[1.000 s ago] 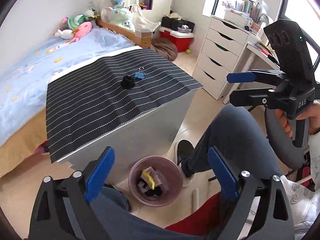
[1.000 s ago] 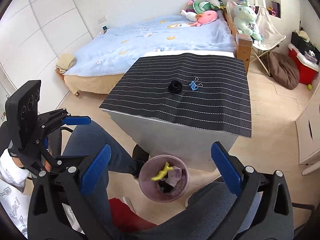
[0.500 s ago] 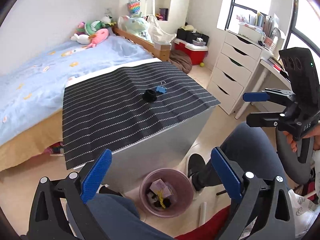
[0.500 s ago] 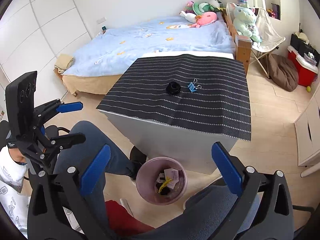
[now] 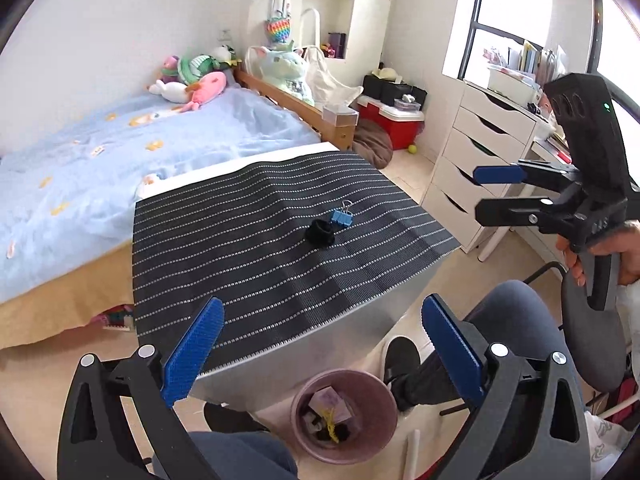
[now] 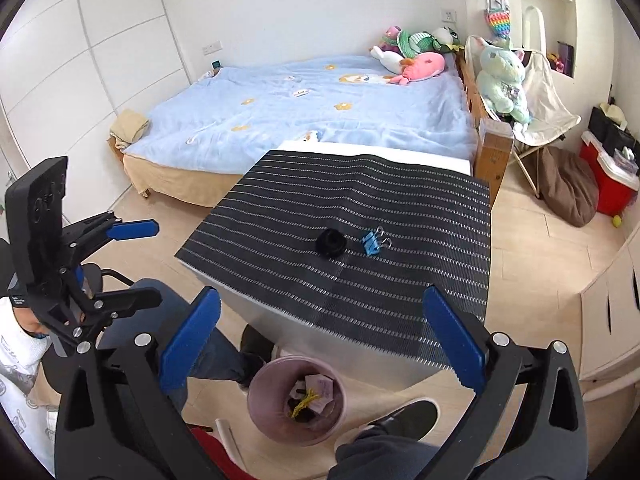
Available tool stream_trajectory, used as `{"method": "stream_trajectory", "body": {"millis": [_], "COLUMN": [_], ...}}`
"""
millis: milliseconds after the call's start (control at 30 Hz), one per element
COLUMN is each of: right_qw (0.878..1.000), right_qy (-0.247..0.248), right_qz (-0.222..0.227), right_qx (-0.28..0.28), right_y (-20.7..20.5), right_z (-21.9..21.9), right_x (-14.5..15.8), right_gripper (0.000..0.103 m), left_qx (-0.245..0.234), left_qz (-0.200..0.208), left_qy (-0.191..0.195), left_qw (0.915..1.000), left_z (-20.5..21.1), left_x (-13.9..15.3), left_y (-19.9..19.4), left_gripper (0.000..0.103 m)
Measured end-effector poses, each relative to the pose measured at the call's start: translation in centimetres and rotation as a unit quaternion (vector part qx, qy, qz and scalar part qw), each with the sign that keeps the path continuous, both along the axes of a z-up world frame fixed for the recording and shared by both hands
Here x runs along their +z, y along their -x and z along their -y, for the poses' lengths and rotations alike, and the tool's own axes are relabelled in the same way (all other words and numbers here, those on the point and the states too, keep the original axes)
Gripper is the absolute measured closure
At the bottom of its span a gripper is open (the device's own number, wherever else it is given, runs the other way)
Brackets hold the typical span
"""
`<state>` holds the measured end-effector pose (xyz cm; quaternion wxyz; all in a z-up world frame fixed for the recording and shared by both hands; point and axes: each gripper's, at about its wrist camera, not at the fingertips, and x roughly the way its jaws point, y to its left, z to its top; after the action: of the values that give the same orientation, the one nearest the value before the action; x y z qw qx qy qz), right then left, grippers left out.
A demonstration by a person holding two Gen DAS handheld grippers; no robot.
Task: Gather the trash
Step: 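Reach the right gripper to the blue binder clip and grasp it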
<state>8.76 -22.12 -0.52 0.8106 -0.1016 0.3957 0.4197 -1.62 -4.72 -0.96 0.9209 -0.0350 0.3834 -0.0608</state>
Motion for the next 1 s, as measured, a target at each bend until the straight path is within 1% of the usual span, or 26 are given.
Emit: {"method": "stream_trajectory", "body": {"millis": [167, 367, 567, 600, 633, 700, 767, 833, 867, 933, 1000], "right_qw": [1.0, 0.998, 0.994, 0.994, 0.993, 0.992, 0.99, 0.988, 0.988, 0.987, 0.986], "right_qy": [0.024, 0.048, 0.059, 0.058, 0.059, 0.064, 0.066, 0.069, 0.071, 0.072, 0.072], "right_qz": [-0.011, -0.04, -0.085, -0.095, -0.102, -0.112, -0.124, -0.134, -0.137, -0.145, -0.149], "right_qx": [0.012, 0.021, 0.02, 0.02, 0.02, 0.018, 0.019, 0.018, 0.019, 0.02, 0.021], "right_y": [-3.3, -7.3, -10.6, -11.2, -11.7, -12.2, -12.8, -13.2, -13.2, -13.4, -13.5], "right_z": [-2.0, -4.4, -6.0, -6.2, -6.3, -6.6, -6.8, -7.1, -7.1, -7.2, -7.3], "right_x": [-0.4, -1.9, -4.2, -4.7, -5.0, -5.7, -6.6, -7.3, -7.6, -8.2, -8.6], "right_gripper": [0.004, 0.004, 0.004, 0.007, 0.016, 0.026, 0.033, 0.043, 0.045, 0.057, 0.064], "left_qx": [0.002, 0.003, 0.002, 0.002, 0.002, 0.003, 0.003, 0.003, 0.003, 0.003, 0.003], "left_qz": [-0.002, -0.007, -0.014, -0.015, -0.016, -0.018, -0.02, -0.022, -0.022, -0.023, -0.025], "left_qy": [-0.005, -0.005, -0.001, 0.0, 0.001, 0.001, 0.003, 0.004, 0.005, 0.006, 0.008], "left_qw": [1.0, 1.0, 0.9999, 0.9999, 0.9999, 0.9998, 0.9998, 0.9998, 0.9997, 0.9997, 0.9997], "left_z": [-0.3, -0.6, -0.9, -0.9, -1.0, -1.1, -1.2, -1.2, -1.2, -1.3, -1.4], "left_x": [0.1, 0.0, -0.3, -0.4, -0.5, -0.6, -0.7, -0.9, -0.9, -1.1, -1.2], "left_y": [-1.1, -1.9, -2.3, -2.4, -2.4, -2.6, -2.8, -2.9, -2.9, -3.0, -3.1], "left_gripper": [0.008, 0.008, 0.008, 0.008, 0.008, 0.008, 0.008, 0.008, 0.008, 0.008, 0.008]}}
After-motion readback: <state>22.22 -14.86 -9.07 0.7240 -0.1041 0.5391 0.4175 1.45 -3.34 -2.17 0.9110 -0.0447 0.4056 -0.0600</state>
